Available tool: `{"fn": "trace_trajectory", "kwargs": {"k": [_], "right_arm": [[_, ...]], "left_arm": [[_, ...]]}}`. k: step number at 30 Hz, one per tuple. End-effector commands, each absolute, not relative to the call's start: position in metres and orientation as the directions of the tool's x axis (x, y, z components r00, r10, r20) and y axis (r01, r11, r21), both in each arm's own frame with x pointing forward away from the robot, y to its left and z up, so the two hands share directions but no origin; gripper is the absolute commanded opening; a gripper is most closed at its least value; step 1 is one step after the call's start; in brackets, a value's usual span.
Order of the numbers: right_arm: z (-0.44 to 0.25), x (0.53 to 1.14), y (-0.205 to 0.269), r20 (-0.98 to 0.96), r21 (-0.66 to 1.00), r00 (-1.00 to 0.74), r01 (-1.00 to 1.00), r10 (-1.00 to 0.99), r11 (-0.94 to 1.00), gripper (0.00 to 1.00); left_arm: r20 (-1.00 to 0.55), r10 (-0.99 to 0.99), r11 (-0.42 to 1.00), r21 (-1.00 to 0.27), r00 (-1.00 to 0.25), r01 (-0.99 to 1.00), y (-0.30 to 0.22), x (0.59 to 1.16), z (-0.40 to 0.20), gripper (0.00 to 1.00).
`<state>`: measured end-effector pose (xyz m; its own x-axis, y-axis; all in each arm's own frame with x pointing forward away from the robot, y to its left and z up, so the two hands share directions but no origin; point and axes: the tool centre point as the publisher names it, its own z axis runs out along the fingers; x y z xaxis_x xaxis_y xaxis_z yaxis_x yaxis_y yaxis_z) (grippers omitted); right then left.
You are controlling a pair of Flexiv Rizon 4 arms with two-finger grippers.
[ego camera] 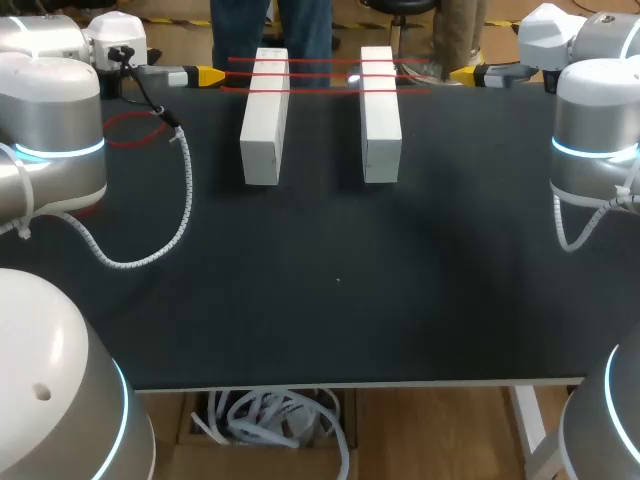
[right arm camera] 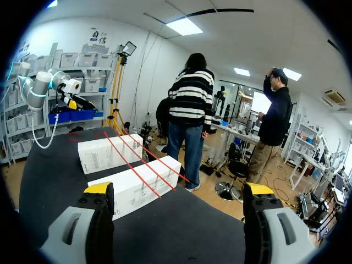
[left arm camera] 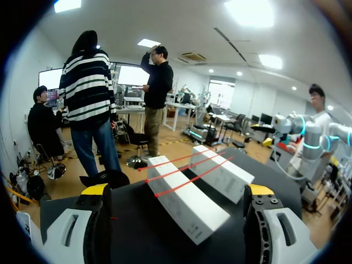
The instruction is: Grab the tape and strap the tape.
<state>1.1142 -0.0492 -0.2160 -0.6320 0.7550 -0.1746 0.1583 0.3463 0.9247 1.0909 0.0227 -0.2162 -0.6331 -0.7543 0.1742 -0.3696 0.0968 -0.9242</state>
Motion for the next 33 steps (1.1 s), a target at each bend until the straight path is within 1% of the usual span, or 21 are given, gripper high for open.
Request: {"fn": "trace_trajectory", "kwargs": {"k": [1,22,24,26,31,33], "right_arm": [[-0.216,1.114,-0.049,-0.174,0.925,-0.632,0.158,0.755,0.346,1.0],[-0.216,1.114,-0.049,-0.174,0.925,-0.632,0.158,0.755,0.346,1.0],[-0.216,1.114,-0.049,-0.174,0.925,-0.632,0.158,0.755,0.346,1.0],[-0.216,1.114,-0.049,-0.174,0.925,-0.632,0.158,0.755,0.346,1.0],[-0.216,1.114,-0.049,-0.174,0.925,-0.632,0.158,0.755,0.346,1.0],[-0.216,1.114,-0.049,-0.174,0.925,-0.632,0.158,0.755,0.346,1.0]], "left_arm": [[0.173,-0.755,0.094,-0.926,-0.632,-0.365,0.022,1.091,-0.218,1.0],[0.173,-0.755,0.094,-0.926,-0.632,-0.365,0.022,1.091,-0.218,1.0],[0.146,-0.731,0.136,-0.926,-0.666,-0.352,0.023,1.091,-0.218,1.0],[0.08,-0.697,0.209,-0.928,-0.713,-0.308,0.021,1.092,-0.219,1.0],[0.049,-0.589,0.271,-0.929,-0.807,-0.254,0.016,1.098,-0.227,1.0],[0.056,-0.536,0.272,-0.933,-0.843,-0.235,0.014,1.101,-0.23,1.0]]}}
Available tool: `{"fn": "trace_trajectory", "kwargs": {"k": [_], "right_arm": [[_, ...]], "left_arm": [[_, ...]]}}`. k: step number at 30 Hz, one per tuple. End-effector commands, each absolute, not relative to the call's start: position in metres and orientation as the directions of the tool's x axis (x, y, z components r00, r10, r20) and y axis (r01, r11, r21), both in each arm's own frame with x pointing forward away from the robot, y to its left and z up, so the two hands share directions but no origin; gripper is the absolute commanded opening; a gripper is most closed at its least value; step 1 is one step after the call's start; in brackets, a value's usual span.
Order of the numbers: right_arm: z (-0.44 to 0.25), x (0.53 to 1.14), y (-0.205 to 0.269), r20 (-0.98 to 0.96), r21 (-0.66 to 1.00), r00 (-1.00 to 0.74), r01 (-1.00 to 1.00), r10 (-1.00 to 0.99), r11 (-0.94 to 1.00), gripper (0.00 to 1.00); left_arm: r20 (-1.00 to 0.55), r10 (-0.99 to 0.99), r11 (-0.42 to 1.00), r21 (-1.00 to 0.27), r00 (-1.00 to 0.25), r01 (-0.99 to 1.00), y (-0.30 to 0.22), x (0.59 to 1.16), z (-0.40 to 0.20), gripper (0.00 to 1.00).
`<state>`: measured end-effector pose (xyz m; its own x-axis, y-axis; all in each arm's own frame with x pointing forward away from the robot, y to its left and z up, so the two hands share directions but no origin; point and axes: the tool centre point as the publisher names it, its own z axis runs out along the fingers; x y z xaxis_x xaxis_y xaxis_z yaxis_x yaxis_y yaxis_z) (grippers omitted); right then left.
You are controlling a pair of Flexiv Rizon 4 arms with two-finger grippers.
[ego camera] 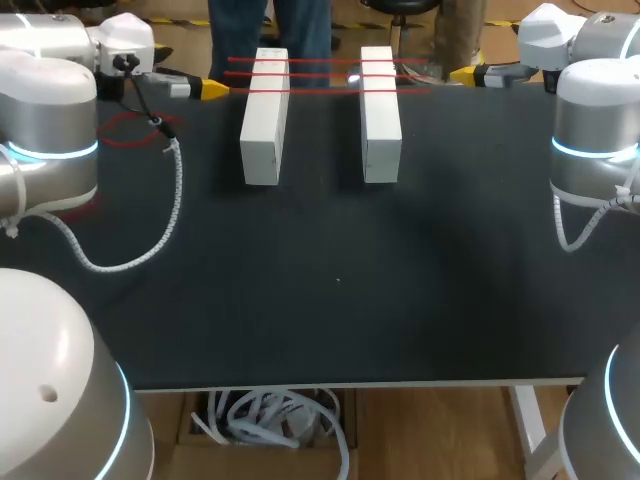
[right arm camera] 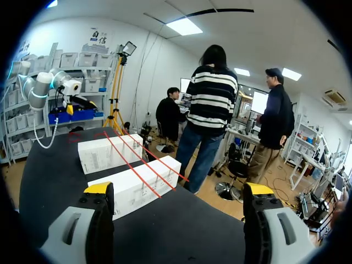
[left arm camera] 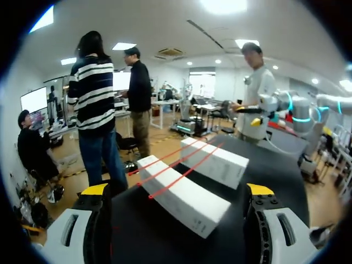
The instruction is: Grab the tape and strap the tape.
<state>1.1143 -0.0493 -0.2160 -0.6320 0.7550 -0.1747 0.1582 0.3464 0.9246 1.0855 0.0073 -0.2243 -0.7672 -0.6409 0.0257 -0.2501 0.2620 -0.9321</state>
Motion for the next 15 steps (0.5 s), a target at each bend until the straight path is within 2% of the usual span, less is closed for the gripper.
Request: {"fn": "trace_trajectory", "kwargs": {"k": [1,10,11,12,13,14,15], "right_arm": [[-0.216,1.114,-0.049,-0.174,0.925,-0.632,0.158,0.755,0.346,1.0],[-0.216,1.114,-0.049,-0.174,0.925,-0.632,0.158,0.755,0.346,1.0],[-0.216,1.114,-0.049,-0.174,0.925,-0.632,0.158,0.755,0.346,1.0],[-0.216,1.114,-0.049,-0.174,0.925,-0.632,0.158,0.755,0.346,1.0],[-0.216,1.114,-0.049,-0.174,0.925,-0.632,0.158,0.755,0.346,1.0],[-0.216,1.114,-0.049,-0.174,0.925,-0.632,0.158,0.755,0.346,1.0],[-0.216,1.114,-0.049,-0.174,0.925,-0.632,0.158,0.755,0.346,1.0]], "left_arm": [[0.059,-0.521,0.281,-0.93,-0.852,-0.237,0.013,1.103,-0.232,1.0],[0.117,-0.436,0.234,-0.943,-0.892,-0.238,0.002,1.124,-0.243,0.99],[0.116,-0.426,0.235,-0.943,-0.897,-0.234,0.0,1.125,-0.244,0.95],[0.117,-0.414,0.233,-0.945,-0.903,-0.229,-0.002,1.127,-0.245,0.5],[0.118,-0.411,0.227,-0.947,-0.904,-0.227,-0.003,1.128,-0.246,0.45],[0.12,-0.399,0.217,-0.951,-0.909,-0.221,-0.005,1.129,-0.247,0.48],[0.117,-0.392,0.215,-0.953,-0.913,-0.214,-0.006,1.13,-0.247,0.41]]}}
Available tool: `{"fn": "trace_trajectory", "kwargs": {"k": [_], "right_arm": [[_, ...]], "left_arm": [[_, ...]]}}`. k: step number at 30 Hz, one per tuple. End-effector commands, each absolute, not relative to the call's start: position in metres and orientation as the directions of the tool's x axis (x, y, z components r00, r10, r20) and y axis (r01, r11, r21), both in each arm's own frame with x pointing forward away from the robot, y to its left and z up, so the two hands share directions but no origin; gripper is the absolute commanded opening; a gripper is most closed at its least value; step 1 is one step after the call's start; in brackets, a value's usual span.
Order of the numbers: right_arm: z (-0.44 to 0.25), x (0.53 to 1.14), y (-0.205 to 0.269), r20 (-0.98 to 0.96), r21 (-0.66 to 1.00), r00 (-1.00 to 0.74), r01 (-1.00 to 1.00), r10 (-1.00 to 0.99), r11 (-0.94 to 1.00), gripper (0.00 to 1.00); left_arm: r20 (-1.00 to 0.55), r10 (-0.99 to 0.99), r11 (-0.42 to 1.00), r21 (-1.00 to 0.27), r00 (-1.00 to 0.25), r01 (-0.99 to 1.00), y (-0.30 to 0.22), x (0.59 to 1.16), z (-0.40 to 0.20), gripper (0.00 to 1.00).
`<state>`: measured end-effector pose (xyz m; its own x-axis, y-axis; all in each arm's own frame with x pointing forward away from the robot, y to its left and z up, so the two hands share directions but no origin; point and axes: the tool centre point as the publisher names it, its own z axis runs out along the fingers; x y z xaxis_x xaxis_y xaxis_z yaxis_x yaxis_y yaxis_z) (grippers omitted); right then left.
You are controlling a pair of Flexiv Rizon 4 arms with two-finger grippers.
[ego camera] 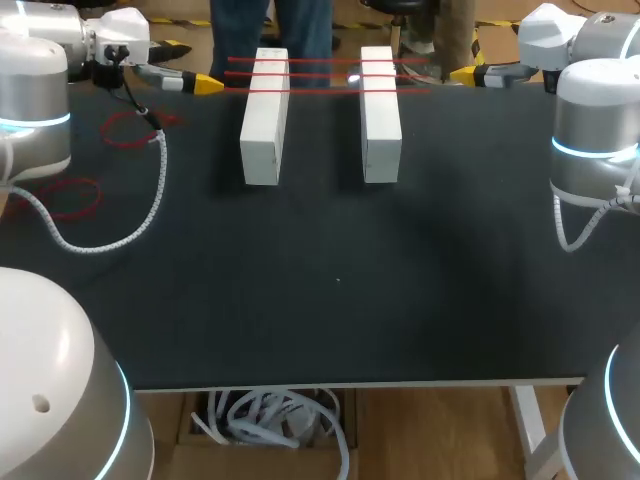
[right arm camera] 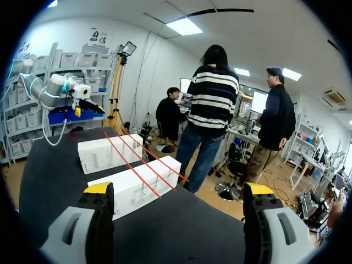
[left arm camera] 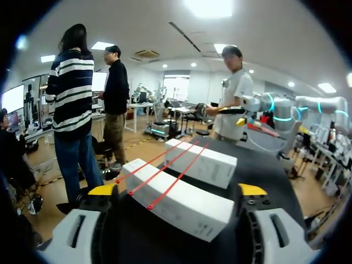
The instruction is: Grab the tape and strap the tape.
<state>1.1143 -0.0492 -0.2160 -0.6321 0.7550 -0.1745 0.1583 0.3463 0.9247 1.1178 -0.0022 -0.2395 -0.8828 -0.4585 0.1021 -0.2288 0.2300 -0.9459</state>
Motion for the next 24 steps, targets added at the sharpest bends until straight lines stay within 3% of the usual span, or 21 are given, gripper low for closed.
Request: {"fn": "trace_trajectory", "kwargs": {"k": [1,8,23,24], "right_arm": [[-0.216,1.114,-0.049,-0.174,0.925,-0.632,0.158,0.755,0.346,1.0],[-0.216,1.114,-0.049,-0.174,0.925,-0.632,0.158,0.755,0.346,1.0],[-0.216,1.114,-0.049,-0.174,0.925,-0.632,0.158,0.755,0.346,1.0],[-0.216,1.114,-0.049,-0.174,0.925,-0.632,0.158,0.755,0.346,1.0]], "left_arm": [[0.118,-0.39,0.212,-0.954,-0.913,-0.214,-0.008,1.131,-0.248,0.34],[0.107,-0.35,0.194,-0.963,-0.931,-0.184,-0.016,1.136,-0.25,0.43],[0.078,-0.257,0.197,-0.971,-0.963,-0.132,-0.024,1.148,-0.26,0.37],[0.077,-0.252,0.196,-0.972,-0.965,-0.129,-0.025,1.149,-0.262,0.33]]}}
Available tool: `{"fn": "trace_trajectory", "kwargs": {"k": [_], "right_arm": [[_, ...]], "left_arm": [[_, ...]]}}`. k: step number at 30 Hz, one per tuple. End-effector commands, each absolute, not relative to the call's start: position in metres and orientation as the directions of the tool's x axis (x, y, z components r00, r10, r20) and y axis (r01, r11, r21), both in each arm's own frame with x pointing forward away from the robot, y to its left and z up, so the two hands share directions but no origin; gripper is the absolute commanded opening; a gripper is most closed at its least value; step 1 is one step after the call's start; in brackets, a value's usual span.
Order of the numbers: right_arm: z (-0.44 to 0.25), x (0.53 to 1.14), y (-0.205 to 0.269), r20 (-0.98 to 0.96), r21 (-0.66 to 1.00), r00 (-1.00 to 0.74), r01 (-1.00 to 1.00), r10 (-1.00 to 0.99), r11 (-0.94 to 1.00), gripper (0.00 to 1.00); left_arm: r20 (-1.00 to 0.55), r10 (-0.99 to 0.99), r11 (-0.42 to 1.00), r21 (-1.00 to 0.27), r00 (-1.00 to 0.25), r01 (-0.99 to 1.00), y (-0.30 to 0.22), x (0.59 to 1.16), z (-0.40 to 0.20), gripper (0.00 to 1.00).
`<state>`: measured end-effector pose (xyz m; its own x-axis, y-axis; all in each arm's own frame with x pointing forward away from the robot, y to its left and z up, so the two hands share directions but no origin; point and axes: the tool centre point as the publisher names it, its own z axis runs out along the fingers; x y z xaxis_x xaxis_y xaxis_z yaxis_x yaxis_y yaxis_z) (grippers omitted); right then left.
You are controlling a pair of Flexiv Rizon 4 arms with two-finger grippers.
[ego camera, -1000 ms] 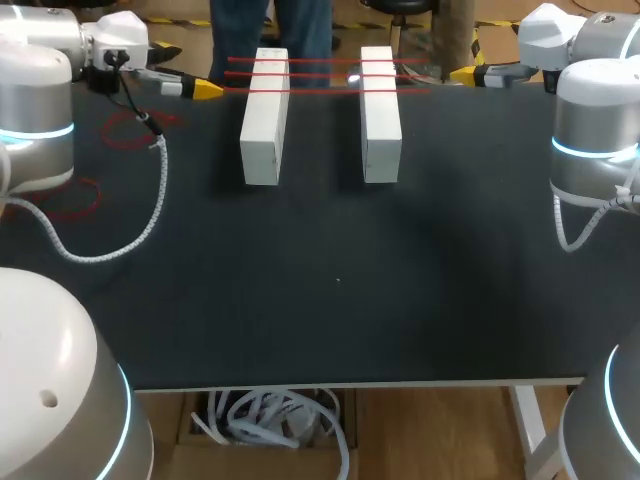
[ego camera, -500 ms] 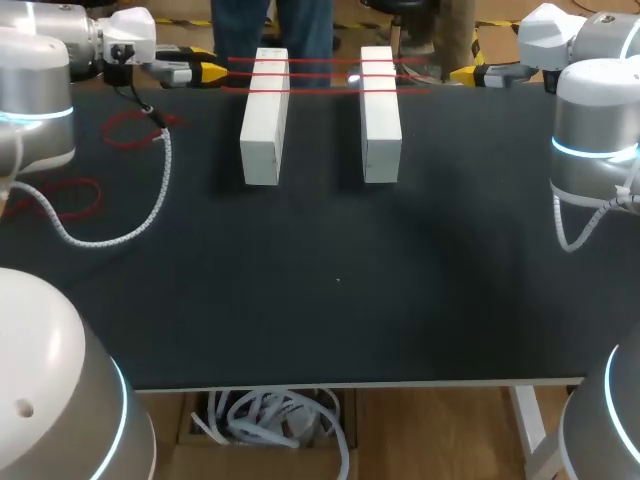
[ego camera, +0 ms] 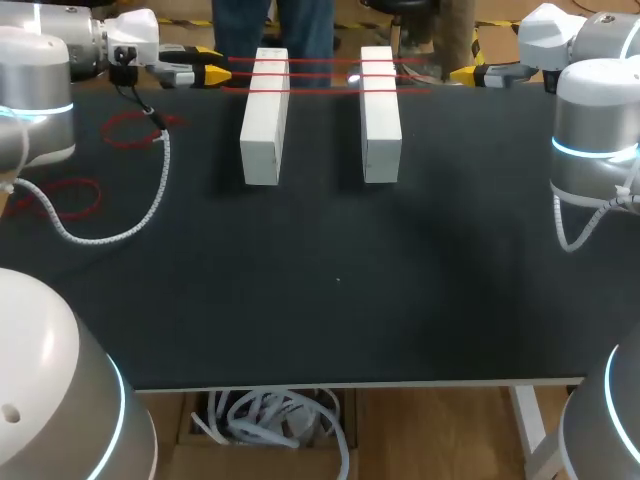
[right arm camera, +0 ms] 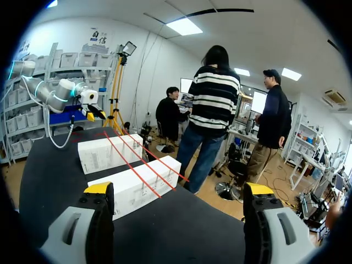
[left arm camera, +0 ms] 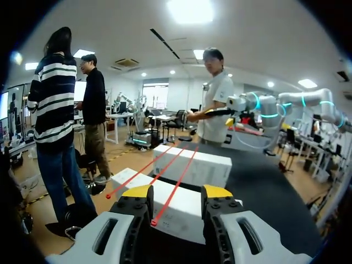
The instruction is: Grab the tape and strap the tape.
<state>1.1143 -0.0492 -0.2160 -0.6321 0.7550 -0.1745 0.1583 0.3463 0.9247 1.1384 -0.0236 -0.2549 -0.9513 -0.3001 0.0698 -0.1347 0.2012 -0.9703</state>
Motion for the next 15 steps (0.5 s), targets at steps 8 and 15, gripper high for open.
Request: {"fn": "trace_trajectory", "kwargs": {"k": [8,15], "right_arm": [[-0.216,1.114,-0.049,-0.174,0.925,-0.632,0.158,0.755,0.346,1.0],[-0.216,1.114,-0.049,-0.174,0.925,-0.632,0.158,0.755,0.346,1.0]], "left_arm": [[0.089,-0.219,0.194,-0.972,-0.972,-0.132,-0.028,1.157,-0.273,0.33],[0.09,-0.186,0.198,-0.972,-0.978,-0.127,-0.028,1.162,-0.281,0.35]]}}
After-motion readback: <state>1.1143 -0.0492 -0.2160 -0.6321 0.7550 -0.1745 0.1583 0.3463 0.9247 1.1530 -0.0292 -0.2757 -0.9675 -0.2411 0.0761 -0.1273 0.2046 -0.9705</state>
